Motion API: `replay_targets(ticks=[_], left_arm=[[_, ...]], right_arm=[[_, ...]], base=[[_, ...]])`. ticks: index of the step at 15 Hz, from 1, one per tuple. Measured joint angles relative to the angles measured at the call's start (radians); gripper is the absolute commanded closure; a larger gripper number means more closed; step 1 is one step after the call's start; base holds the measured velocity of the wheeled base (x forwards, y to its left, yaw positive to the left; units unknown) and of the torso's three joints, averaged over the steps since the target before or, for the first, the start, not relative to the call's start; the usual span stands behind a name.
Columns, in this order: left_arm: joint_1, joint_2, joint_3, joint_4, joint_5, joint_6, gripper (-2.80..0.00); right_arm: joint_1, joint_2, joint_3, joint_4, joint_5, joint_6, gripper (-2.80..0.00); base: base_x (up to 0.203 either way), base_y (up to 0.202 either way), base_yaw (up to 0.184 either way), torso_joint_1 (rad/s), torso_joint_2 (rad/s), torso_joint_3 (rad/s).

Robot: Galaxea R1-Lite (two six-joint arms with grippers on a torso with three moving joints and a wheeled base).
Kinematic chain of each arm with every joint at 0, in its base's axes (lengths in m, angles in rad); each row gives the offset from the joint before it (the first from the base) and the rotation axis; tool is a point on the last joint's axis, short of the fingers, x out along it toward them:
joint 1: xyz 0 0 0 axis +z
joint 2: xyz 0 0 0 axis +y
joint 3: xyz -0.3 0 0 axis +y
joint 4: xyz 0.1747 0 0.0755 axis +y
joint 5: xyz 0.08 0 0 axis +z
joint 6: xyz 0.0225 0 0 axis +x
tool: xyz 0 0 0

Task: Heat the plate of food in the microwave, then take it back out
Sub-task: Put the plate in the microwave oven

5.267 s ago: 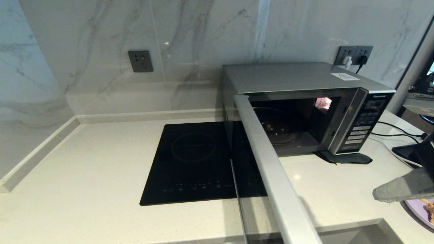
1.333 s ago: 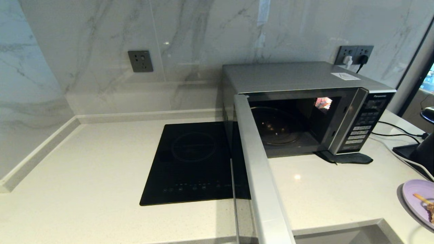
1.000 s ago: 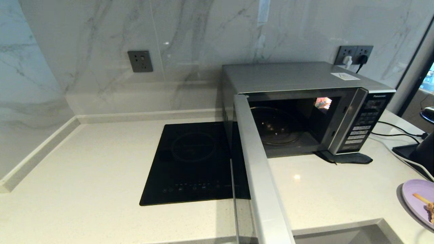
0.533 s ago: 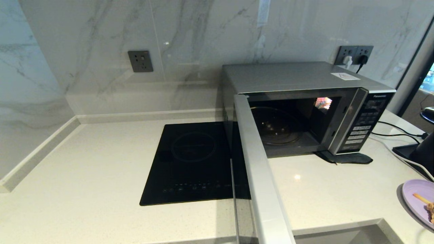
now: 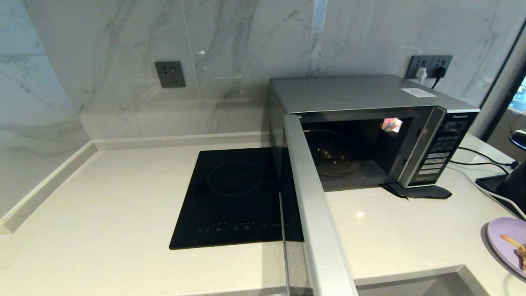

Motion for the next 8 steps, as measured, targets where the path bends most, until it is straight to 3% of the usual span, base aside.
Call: replay_targets(ticks=[8], left_arm=[[0.000,0.000,0.000,0.000,0.000,0.000,0.00]], right_arm=[[0.003,0.014,-0.001,-0.002,-0.039,0.001,-2.80]], base=[[0.000,0.000,0.000,0.000,0.00,0.000]])
